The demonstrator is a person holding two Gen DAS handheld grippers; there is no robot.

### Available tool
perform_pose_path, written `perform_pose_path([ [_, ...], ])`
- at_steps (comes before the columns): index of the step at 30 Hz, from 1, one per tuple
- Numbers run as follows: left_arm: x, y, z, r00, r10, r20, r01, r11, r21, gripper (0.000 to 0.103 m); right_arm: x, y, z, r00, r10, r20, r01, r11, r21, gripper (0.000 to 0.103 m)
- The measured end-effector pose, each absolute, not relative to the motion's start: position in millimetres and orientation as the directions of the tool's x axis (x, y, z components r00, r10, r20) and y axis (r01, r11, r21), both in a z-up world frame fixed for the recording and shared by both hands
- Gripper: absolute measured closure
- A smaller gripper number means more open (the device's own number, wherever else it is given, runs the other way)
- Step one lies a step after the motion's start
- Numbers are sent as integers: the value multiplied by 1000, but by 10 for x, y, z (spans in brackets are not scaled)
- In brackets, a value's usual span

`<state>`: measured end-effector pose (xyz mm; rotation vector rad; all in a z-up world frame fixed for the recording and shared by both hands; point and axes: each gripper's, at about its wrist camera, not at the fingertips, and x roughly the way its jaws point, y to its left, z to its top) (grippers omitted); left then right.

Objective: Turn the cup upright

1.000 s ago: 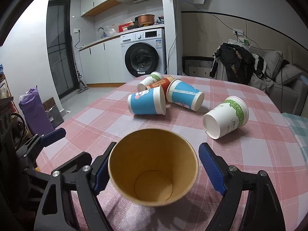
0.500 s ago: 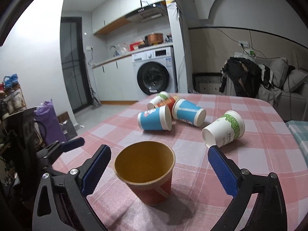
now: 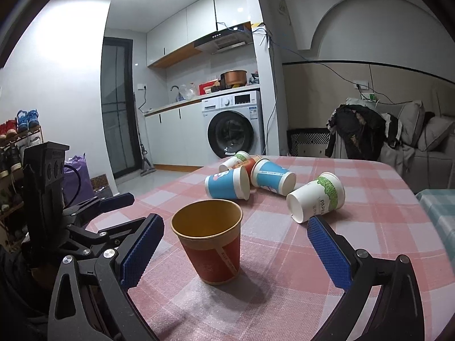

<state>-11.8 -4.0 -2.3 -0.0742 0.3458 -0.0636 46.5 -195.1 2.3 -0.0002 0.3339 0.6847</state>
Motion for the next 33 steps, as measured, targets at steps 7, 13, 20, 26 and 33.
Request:
perform_pose_path([
  [7,-157,-119,-20,942,-76,-328,62,997,-54,1,498,-1979,-10,737,615,-281,-612,783,110,0],
  [13,-157,-135,-36,941,-97,-324,81,995,-64,1,465,-1967,-21,745,612,-265,-611,786,98,0],
  [20,-165,-146,-37,944,-100,-313,85,994,-61,1,454,-1965,-24,740,615,-270,-616,782,95,0],
  [26,-164,-144,-32,947,-95,-308,78,995,-69,1,459,-1961,-24,734,619,-279,-620,779,95,0],
  [33,-141,-123,-22,949,-91,-301,74,995,-67,1,468,-1942,-25,733,618,-282,-622,778,88,0],
])
